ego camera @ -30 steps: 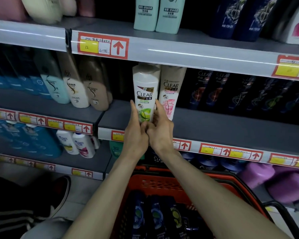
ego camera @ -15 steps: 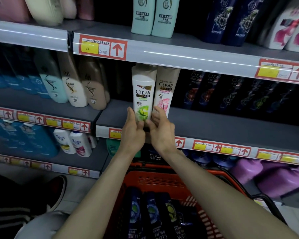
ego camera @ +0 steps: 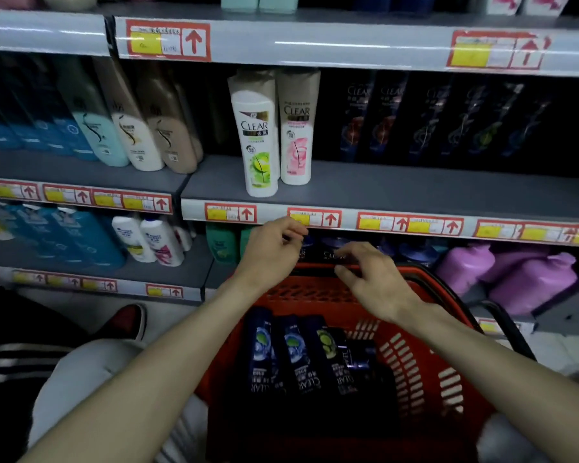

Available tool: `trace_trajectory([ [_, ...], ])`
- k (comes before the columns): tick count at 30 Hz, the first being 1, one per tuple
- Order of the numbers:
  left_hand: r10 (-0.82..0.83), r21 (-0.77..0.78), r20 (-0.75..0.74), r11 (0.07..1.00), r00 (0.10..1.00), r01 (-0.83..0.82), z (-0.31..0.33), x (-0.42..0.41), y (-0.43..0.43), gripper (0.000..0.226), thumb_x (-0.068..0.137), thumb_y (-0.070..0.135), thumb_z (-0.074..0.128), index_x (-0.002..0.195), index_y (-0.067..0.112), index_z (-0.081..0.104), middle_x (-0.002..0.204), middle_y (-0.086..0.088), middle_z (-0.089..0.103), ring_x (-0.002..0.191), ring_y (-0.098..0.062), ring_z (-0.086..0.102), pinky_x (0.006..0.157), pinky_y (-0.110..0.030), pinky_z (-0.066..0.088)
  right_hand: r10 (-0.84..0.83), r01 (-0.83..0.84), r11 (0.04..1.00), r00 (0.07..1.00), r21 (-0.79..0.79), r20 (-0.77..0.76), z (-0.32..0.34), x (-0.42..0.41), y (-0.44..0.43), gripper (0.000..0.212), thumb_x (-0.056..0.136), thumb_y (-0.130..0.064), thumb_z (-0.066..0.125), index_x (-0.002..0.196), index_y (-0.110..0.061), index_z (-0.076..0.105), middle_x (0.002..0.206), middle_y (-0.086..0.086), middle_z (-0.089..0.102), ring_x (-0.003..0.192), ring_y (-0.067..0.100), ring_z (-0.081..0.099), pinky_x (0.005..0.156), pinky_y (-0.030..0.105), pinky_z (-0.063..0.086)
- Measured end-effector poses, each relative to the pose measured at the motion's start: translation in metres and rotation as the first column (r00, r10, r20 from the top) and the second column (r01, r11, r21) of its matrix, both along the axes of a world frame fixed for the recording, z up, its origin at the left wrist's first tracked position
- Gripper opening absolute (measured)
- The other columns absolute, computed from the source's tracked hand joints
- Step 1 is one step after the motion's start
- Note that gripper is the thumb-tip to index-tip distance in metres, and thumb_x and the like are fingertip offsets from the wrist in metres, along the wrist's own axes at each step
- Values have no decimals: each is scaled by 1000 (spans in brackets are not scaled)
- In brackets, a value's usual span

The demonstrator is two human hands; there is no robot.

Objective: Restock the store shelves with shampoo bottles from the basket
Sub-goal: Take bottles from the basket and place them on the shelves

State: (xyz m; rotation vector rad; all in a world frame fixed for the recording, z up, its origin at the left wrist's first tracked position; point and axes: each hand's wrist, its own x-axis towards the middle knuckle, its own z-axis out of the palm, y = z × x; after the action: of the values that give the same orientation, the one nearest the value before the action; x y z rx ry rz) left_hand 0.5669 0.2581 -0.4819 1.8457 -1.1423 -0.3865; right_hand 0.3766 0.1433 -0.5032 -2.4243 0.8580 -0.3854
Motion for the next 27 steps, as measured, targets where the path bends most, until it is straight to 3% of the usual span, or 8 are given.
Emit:
trace_trajectory([
  [6,-167,284,38,947,985,150,-28,-23,8,26,95,12,59,97,35,72,88,12,74,78,-2,69,74,-21,55,60,-47,994,989,95,-138,-22,-13,8,38,98,-36,61,134,-24,57,136,0,55,125,22,55,105,32,44],
  [11,-204,308,28,933,979,185,-35,-35,7,26,96,12,59,99,35,71,87,16,72,74,2,67,68,-14,50,59,-37,988,988,151,-141,-27,-18,13,37,96,-33,59,132,-24,60,128,2,64,114,22,61,97,34,50],
  [13,-242,370,52,906,969,206,-45,-39,6,25,96,11,58,104,30,72,91,11,72,84,-4,69,75,-19,52,55,-10,976,978,219,-200,-38,-23,16,34,95,-31,58,128,-25,61,117,4,71,101,22,68,89,37,56],
  [16,-387,648,44,713,921,268,-73,-43,8,30,99,9,54,120,24,69,114,-3,68,100,-19,66,90,-32,55,121,30,929,918,369,-379,-65,-33,24,25,98,-31,56,121,-27,61,105,3,71,88,21,71,70,34,56],
  [18,-483,801,-1,524,876,290,-93,-42,15,37,100,8,52,133,22,63,129,-7,63,108,-22,63,88,-30,52,162,75,908,844,411,-512,-90,-40,32,35,99,-31,55,132,-23,58,124,6,64,107,24,66,87,34,55],
  [20,-538,875,3,409,843,258,-111,-40,23,46,100,5,52,142,21,57,142,-8,57,122,-26,59,94,-30,49,174,130,886,796,445,-579,-111,-47,40,40,99,-28,56,138,-18,55,136,8,58,116,24,61,97,35,53],
  [23,-613,919,70,346,787,188,-133,-43,34,70,96,2,58,158,25,36,162,-11,32,146,-32,39,115,-40,40,168,205,825,801,526,-575,-132,-50,49,52,98,-34,63,143,-14,46,139,9,56,118,24,60,93,31,51],
  [27,-771,929,116,308,626,207,-146,-62,35,85,88,1,65,160,29,29,170,-4,11,156,-29,15,117,-50,35,113,282,759,831,587,-545,-146,-49,53,69,94,-40,69,152,-19,38,143,6,56,126,22,56,102,30,49],
])
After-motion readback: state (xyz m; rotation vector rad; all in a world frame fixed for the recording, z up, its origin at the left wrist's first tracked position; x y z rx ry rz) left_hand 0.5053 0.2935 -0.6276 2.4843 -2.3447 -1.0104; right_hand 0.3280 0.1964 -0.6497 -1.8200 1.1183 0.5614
